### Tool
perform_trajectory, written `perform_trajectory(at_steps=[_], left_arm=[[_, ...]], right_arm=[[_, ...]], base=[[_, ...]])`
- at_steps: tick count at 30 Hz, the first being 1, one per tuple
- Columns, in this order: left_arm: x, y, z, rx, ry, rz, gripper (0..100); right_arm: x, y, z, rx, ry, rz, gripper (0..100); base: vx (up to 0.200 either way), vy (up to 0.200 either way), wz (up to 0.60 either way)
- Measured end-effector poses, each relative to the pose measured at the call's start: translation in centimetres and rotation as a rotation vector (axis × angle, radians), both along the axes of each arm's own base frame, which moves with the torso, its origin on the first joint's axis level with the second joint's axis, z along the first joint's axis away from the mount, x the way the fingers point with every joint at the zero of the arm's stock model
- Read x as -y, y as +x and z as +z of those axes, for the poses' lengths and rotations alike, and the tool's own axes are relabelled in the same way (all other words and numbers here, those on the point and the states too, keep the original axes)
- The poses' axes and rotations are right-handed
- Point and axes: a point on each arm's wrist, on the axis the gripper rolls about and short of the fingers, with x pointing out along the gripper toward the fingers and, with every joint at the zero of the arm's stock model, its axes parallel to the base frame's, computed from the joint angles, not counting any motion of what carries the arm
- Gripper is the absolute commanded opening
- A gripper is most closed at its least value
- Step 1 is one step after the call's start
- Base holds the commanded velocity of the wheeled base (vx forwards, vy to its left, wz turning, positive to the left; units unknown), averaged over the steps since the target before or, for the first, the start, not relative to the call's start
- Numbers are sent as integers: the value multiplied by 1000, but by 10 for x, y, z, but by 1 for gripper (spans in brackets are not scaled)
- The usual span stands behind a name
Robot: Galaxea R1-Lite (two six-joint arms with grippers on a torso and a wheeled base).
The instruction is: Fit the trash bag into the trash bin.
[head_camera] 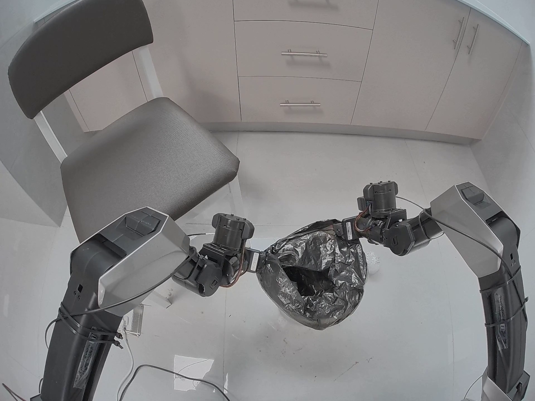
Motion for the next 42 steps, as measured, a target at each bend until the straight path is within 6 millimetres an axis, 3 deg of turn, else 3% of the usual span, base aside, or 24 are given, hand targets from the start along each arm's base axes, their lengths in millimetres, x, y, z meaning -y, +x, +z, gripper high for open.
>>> perform_trajectory(at_steps=[12, 29, 42], left_arm=[[10, -28, 27, 58, -52, -39, 100], [-4, -80, 37, 73, -152, -33, 100], [-9, -88, 35, 56, -193, -16, 100]], right_arm=[[-14, -29, 16, -60, -5, 53, 100], [8, -107, 2, -179, -15, 16, 100], [23, -116, -13, -213, -10, -38, 100]], base=[[0, 0, 0], [0, 0, 0], [0, 0, 0]])
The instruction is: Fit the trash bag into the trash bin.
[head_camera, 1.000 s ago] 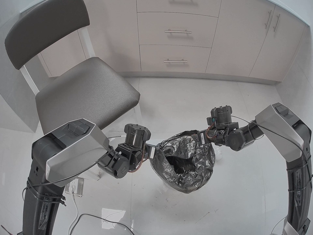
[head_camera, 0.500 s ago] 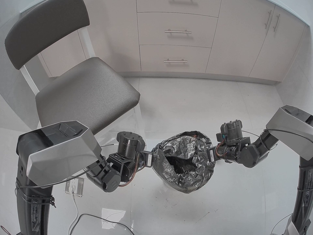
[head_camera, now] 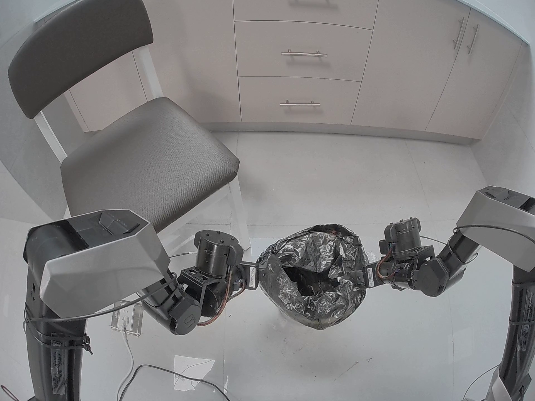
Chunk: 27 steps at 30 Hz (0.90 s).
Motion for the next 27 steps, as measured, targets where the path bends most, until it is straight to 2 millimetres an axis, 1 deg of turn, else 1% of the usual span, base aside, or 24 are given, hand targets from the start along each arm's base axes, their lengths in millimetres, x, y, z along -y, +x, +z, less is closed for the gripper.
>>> perform_trajectory(at_steps=[6, 9, 13, 19, 24, 27], left_arm=[[-1, 0, 0, -1, 1, 1, 100], [-1, -1, 0, -2, 1, 1, 100], [-1, -1, 0, -2, 1, 1, 100], [-1, -2, 0, -3, 0, 1, 100], [0, -2, 0, 3, -5, -1, 100], [0, -3, 0, 13, -10, -2, 100]], right_arm=[[12, 0, -7, -4, -4, -33, 100], [16, -4, -9, 12, -1, -40, 100], [22, -16, -13, 3, -6, -45, 100], [32, -39, -16, -25, -14, -52, 100], [43, -50, -17, -23, -13, -71, 100], [48, -53, -19, -36, -16, -82, 100]], base=[[0, 0, 0], [0, 0, 0], [0, 0, 0], [0, 0, 0], [0, 0, 0], [0, 0, 0]])
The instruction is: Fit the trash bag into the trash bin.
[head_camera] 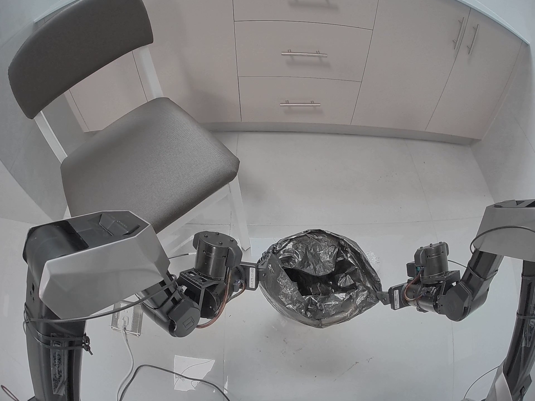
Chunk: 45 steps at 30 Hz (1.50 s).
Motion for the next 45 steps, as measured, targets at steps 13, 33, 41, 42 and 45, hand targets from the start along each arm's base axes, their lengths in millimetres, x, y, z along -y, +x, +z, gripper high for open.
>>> perform_trajectory(at_steps=[13, 33, 41, 42, 45], left_arm=[[1, -2, -3, -1, 3, -4, 100], [1, -2, -8, -9, 8, -7, 100], [1, -2, -8, -9, 7, -7, 100], [1, -3, -8, -9, 7, -7, 100], [1, -2, -8, -9, 6, -7, 100]], right_arm=[[8, 32, -15, 30, -2, -34, 100], [16, 76, -28, 104, 7, -69, 100], [10, 73, 0, 153, 24, -54, 100], [9, 71, 6, 161, 27, -49, 100], [0, 65, 21, 175, 34, -24, 100]], base=[[0, 0, 0], [0, 0, 0], [0, 0, 0], [0, 0, 0], [0, 0, 0]])
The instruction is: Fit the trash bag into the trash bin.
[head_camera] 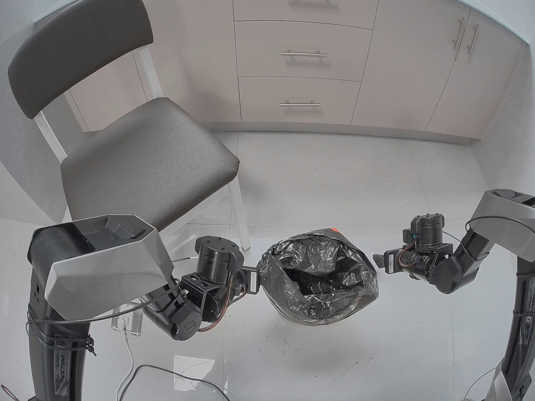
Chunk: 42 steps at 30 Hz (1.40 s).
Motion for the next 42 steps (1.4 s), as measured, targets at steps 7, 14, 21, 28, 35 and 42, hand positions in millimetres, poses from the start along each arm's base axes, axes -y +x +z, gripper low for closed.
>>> perform_trajectory(at_steps=[7, 14, 21, 28, 35, 42], left_arm=[[0, 0, 0, -1, -1, 0, 100], [0, -1, 2, 13, -9, -2, 100], [0, -1, 2, 22, -11, -1, 100], [-1, -1, 2, 23, -10, -1, 100], [-1, -1, 1, 21, -9, -1, 100], [-1, -1, -1, 19, -7, -1, 100]], right_arm=[[-24, 1, 29, 44, 10, 62, 100], [-48, 22, 39, 60, 10, 98, 100], [-74, 42, 31, 48, -2, 130, 100], [-86, 50, 17, 38, -12, 145, 100], [-90, 58, 7, 45, -17, 134, 100], [-93, 69, 5, 71, -21, 114, 100]], base=[[0, 0, 0], [0, 0, 0], [0, 0, 0], [0, 0, 0], [0, 0, 0], [0, 0, 0]])
